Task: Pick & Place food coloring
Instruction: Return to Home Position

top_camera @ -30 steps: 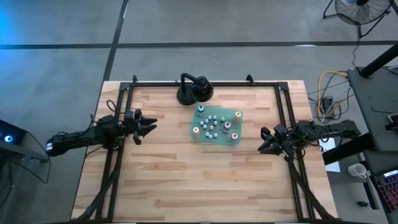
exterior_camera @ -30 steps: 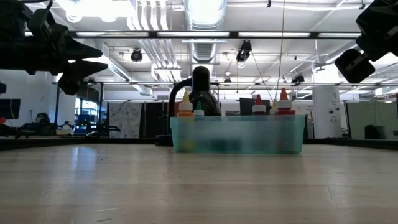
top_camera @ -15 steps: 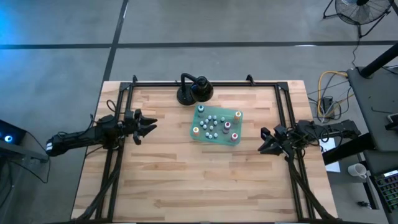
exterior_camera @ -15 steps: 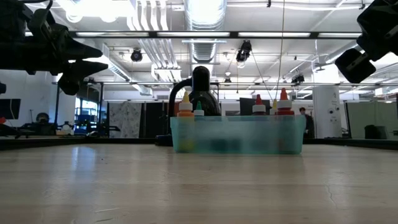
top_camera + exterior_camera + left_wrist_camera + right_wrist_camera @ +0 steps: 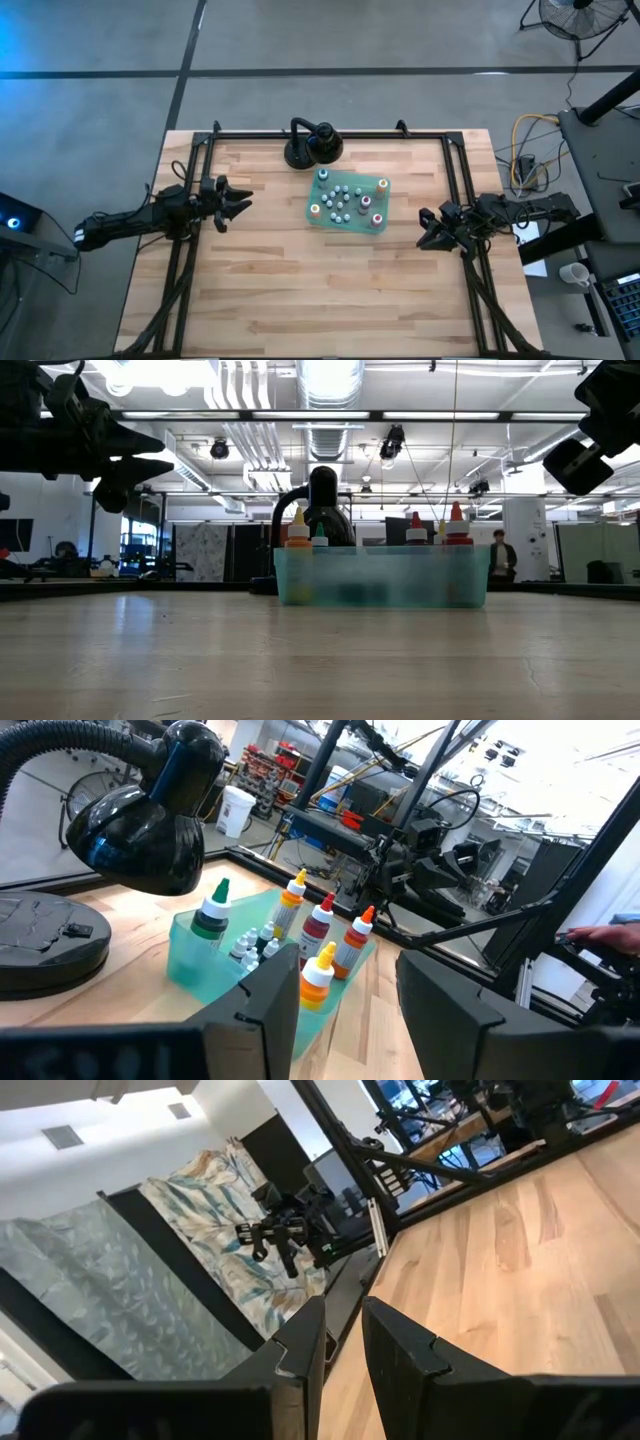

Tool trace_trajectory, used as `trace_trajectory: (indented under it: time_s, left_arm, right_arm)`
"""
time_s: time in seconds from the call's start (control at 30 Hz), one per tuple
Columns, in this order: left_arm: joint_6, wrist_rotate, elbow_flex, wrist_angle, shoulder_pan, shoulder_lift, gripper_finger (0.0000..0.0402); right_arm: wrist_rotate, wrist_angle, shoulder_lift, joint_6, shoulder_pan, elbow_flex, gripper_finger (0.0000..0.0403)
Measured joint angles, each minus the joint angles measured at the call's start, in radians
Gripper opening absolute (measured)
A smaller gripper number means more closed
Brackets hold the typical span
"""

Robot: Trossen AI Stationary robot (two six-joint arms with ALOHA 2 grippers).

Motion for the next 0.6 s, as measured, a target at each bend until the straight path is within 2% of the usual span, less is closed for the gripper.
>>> trace_trajectory:
  time_s: [0.43,0.6]
  left_arm:
    - [0.0,0.0,0.001,0.0,0.0,0.0,0.014]
    - [0.0,0.0,0.001,0.0,0.0,0.0,0.014]
  right_arm:
    - [0.001,-0.001,0.0,0.0,0.001,0.0,0.0063]
    - [0.002,-0.001,0.0,0.0,0.055,0.0,0.0063]
